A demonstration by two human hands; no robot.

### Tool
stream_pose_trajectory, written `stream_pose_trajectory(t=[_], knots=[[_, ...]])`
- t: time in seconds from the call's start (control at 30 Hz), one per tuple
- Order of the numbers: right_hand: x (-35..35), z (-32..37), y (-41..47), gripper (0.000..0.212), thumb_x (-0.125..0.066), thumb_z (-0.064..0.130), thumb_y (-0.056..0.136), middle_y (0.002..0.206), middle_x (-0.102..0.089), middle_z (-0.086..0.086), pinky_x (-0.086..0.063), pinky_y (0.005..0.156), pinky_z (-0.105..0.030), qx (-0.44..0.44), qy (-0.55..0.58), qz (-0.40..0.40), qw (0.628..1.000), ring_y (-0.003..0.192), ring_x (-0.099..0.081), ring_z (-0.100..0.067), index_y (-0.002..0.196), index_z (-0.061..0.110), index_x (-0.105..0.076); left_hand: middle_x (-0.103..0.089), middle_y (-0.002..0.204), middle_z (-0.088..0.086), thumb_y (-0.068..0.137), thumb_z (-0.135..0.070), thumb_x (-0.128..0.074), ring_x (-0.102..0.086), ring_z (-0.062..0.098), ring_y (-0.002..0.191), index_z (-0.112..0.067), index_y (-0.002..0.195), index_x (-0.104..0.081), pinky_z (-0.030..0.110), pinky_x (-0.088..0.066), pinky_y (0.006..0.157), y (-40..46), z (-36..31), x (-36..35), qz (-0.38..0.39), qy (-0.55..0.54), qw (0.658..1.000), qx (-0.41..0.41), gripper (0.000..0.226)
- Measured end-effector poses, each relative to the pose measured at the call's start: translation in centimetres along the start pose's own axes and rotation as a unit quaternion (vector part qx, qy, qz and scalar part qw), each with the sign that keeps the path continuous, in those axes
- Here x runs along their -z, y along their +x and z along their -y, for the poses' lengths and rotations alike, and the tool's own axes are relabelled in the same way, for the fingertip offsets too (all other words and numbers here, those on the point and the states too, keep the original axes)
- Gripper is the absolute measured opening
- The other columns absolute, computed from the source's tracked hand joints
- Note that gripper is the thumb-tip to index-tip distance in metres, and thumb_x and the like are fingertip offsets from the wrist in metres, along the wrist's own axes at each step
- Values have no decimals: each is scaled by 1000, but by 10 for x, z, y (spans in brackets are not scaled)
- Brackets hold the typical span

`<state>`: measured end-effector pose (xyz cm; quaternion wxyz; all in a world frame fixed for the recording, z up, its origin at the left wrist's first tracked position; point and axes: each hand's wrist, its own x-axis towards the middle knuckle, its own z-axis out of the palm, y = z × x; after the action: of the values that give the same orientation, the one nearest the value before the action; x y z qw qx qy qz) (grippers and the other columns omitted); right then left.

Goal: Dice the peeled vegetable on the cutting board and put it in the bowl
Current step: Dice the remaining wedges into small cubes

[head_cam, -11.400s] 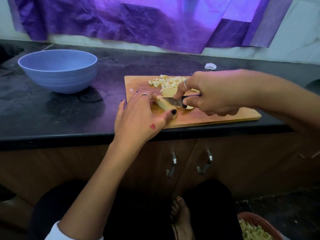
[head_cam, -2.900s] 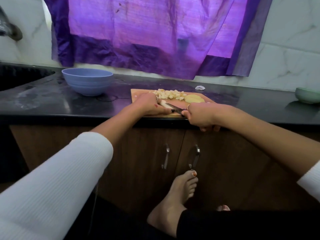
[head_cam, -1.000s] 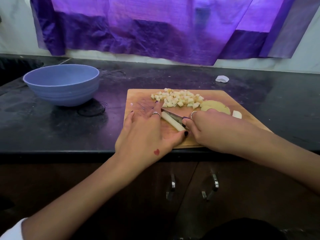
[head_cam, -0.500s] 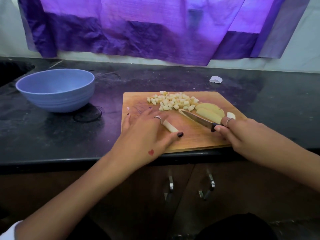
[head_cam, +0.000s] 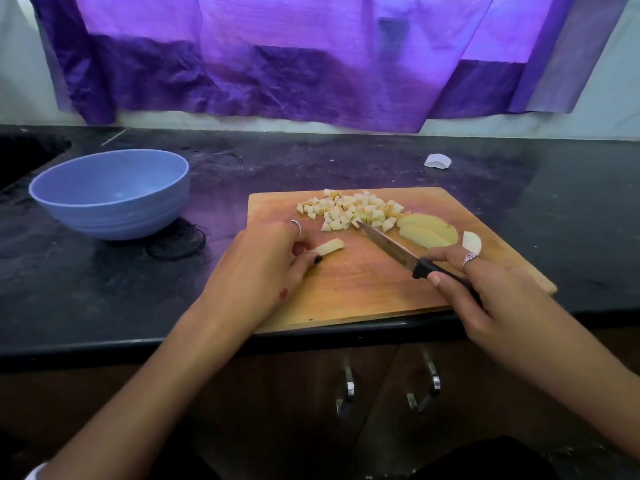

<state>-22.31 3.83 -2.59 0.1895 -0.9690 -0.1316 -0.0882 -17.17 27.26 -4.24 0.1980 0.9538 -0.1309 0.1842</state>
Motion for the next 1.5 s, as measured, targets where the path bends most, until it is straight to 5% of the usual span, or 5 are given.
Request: stream_pose_trajectory(t=[0.47,0.9,1.1,1.2,1.5], knots=[[-4,20,23,49,-24,49,90,52,-46,9,-44,53,-30,49,-64,9,997,52,-46,-9,134,48,-44,-57,73,-12,79,-38,-72,-53,3,71,-24,83,-70,22,-45,65,-25,13,4,-72,-67,993,67,14],[-1,35,40,36,-29,44,97,81,-58,7,-38,50,-25,45,-105,88,990,62,-50,-8,132,52,-34,-52,63,-13,76,-35,-75,-48,6,68,-19,71,-68,13,-33,56,-26,12,-3,-90,-89,988,93,18],[-6,28,26,61,-48,30,97,76,-54,8,-40,44,-27,116,-290,80,947,55,-47,-14,144,48,-13,-51,63,-12,77,-36,-74,-48,9,69,-19,68,-66,19,-32,55,-30,10,-1,-87,-84,989,89,20],[-6,13,17,44,-52,36,90,59,-59,6,-29,33,-24,115,-207,15,971,38,-41,-18,134,42,-47,-52,65,-12,78,-38,-72,-48,6,70,-21,70,-66,17,-36,57,-31,10,-2,-83,-87,989,85,20],[-11,28,28,46,-25,51,89,58,-57,7,-48,54,-30,60,-57,40,996,48,-49,-7,133,55,-40,-52,67,-13,79,-40,-71,-48,4,69,-20,71,-65,13,-35,57,-32,7,-3,-76,-92,989,85,22]])
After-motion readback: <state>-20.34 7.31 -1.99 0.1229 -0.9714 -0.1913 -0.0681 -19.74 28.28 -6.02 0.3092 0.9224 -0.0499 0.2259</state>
